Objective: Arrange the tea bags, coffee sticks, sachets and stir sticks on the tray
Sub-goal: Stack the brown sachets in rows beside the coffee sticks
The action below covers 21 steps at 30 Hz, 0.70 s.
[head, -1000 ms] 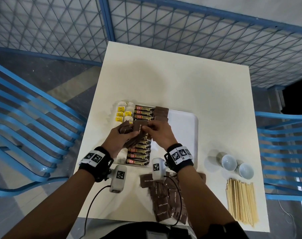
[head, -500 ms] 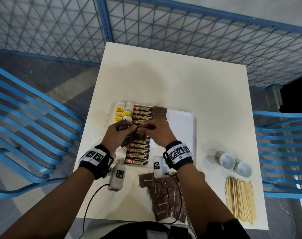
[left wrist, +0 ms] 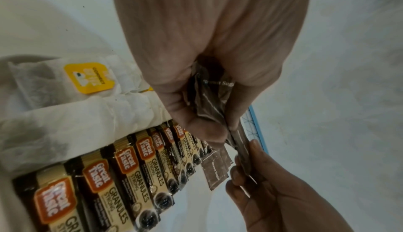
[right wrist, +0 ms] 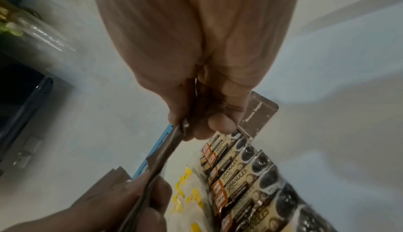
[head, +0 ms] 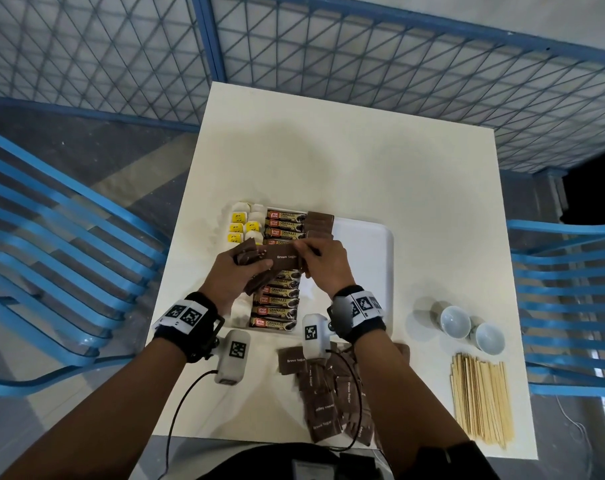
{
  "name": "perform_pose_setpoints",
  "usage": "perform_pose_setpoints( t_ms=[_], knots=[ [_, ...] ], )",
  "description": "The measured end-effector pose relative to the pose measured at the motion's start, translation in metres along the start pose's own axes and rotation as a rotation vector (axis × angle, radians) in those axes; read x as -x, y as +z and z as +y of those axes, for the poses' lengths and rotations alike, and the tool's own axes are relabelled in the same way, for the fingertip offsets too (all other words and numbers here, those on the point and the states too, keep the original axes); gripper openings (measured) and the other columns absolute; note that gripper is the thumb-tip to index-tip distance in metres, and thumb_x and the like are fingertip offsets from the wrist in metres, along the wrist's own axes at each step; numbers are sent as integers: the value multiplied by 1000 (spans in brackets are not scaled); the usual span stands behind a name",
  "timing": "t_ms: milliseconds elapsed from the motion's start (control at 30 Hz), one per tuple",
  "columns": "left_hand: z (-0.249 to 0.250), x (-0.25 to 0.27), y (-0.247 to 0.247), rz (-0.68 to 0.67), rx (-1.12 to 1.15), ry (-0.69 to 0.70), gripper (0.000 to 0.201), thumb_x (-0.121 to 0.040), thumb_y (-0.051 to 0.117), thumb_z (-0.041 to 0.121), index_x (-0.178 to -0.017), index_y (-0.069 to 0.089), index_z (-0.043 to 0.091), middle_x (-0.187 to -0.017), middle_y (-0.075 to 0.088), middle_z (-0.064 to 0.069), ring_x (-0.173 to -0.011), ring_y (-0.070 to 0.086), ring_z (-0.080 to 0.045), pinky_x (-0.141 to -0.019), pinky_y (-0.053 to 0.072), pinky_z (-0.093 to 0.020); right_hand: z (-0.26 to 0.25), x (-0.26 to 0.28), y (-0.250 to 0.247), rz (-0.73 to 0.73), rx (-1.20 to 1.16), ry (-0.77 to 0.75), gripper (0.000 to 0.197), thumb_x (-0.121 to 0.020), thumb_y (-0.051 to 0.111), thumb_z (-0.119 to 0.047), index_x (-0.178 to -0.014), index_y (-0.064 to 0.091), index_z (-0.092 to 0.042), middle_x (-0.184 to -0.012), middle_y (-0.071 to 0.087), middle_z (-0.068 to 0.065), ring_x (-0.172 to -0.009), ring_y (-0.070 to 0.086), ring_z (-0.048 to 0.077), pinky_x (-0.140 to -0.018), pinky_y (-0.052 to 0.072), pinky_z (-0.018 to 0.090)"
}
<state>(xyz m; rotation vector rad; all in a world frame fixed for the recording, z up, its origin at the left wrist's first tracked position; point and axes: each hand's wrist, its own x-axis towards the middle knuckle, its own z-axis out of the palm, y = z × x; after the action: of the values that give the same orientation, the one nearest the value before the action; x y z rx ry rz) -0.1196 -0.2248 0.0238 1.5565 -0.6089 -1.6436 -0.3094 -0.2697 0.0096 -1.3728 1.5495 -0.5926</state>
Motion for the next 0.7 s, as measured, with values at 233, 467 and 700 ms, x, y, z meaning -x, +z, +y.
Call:
perform_pose_setpoints(
  t_ms=[233,467,700],
  knots=[
    [-5,-3,-3,26,-25,-6,26,-90,71,-3,-114,72,4,-91,74,-19,-65,70,-25,-47,52,-28,6,6,2,-60,-118,63,19,-84,80,-22,-99,72,-13,-90,75,9,-69,71,21,-55,50,20],
    [-9,-6,-13,-14,-87,-46,36,-92,56,-12,-121,70,4,-106,71,-26,-72,67,-35,-50,55,-33,42,-5,-18,214,37,182,15,-81,82,-25,-84,68,-19,-74,65,-6,-74,66,19,-77,53,29],
    [-12,-8,-17,-8,-114,-77,37,-91,56,-12,-121,70,4,-108,71,-22,-67,66,-30,-52,54,-33,51,-14,-14,216,60,210,18,-77,84,-19,-89,71,-16,-75,64,-4,-69,57,10,-66,41,13]
  ],
)
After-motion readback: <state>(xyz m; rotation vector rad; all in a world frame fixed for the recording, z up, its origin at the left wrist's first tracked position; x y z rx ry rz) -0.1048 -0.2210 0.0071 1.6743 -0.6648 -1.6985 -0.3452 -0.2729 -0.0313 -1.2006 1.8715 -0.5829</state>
